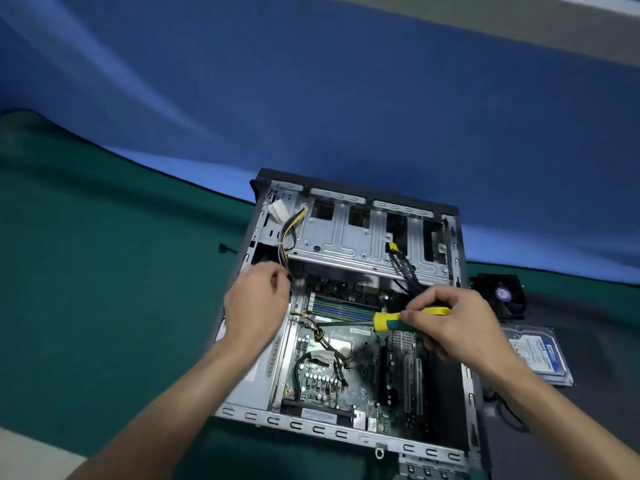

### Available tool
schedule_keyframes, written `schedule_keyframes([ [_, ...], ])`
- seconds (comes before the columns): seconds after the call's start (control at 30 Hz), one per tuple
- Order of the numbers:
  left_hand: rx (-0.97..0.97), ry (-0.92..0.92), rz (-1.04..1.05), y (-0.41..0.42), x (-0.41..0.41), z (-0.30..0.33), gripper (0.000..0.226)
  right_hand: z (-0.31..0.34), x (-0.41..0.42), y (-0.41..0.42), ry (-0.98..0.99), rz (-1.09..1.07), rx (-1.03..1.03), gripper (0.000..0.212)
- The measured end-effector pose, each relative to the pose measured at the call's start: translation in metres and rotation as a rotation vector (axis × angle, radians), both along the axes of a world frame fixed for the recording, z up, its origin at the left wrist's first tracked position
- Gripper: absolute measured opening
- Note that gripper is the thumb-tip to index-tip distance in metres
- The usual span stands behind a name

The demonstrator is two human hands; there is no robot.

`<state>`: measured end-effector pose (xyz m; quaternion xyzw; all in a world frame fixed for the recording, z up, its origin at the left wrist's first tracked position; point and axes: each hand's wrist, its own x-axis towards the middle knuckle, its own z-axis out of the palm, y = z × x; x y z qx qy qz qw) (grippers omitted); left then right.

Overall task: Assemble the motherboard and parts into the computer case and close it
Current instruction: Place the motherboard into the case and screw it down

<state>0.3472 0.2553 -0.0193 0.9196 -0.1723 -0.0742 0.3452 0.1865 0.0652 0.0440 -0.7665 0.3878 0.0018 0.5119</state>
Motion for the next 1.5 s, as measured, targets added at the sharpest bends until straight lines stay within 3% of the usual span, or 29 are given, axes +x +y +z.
schedule_keyframes([
  [0.17, 0.147, -0.204, -0.289, 0.000, 0.005, -0.024, 0.023, -0.006, 0.008, 0.022, 0.120, 0.145, -0.024, 0.015],
  [0.43, 0.388, -0.083, -0.334, -0.010, 0.014, -0.029, 0.027, -0.020, 0.025, 0.046, 0.235, 0.334, -0.076, 0.015],
  [0.97, 0.467, -0.064, -0.353, -0.014, 0.015, -0.030, 0.026, -0.032, 0.036, 0.074, 0.308, 0.656, -0.350, 0.015],
  [1.5, 0.477, -0.094, -0.347, -0.014, 0.015, -0.029, 0.027, -0.022, 0.044, 0.100, 0.303, 0.700, -0.463, 0.015],
])
